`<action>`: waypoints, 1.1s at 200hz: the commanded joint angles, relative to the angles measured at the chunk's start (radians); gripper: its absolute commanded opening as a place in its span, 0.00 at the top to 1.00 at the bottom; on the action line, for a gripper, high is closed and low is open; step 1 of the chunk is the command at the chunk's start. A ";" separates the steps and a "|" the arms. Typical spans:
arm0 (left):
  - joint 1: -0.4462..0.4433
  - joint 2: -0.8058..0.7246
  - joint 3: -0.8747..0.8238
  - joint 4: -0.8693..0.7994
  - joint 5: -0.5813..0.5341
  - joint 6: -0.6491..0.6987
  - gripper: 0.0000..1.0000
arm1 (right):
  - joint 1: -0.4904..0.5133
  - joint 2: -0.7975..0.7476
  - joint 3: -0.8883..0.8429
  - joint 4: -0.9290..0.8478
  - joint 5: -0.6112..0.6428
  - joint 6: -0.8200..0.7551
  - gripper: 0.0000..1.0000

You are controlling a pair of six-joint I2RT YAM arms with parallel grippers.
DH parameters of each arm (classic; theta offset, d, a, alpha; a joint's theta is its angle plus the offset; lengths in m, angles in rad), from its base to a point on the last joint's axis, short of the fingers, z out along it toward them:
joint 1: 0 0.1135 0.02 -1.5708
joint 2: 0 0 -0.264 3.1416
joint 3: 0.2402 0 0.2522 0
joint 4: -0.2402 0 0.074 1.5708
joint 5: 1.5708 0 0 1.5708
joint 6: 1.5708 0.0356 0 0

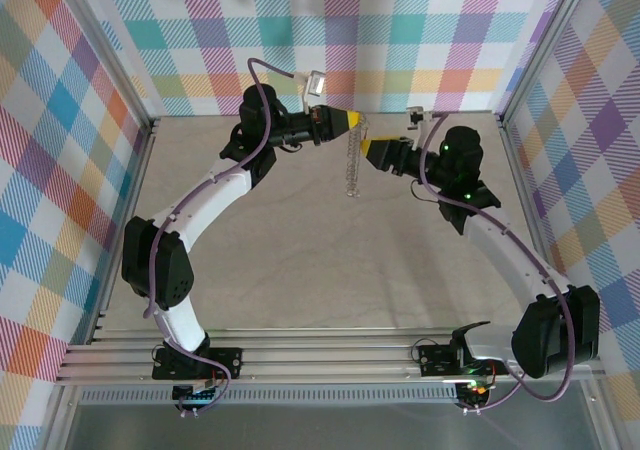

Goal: Put the keys on the keyring

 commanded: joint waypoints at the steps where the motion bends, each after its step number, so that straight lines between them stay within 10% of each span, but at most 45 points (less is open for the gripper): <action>1: -0.017 -0.043 0.000 0.062 -0.002 -0.007 1.00 | 0.013 0.019 0.046 -0.015 0.022 -0.043 0.42; 54: -0.021 -0.052 -0.002 0.060 -0.004 -0.005 1.00 | 0.025 0.069 0.079 -0.014 0.051 -0.054 0.48; 145: -0.021 -0.057 -0.015 0.074 -0.048 -0.016 1.00 | 0.040 0.010 0.033 -0.050 -0.001 -0.089 1.00; 220: -0.021 -0.080 -0.051 0.118 -0.114 -0.037 1.00 | 0.124 0.022 0.049 -0.109 -0.056 -0.123 1.00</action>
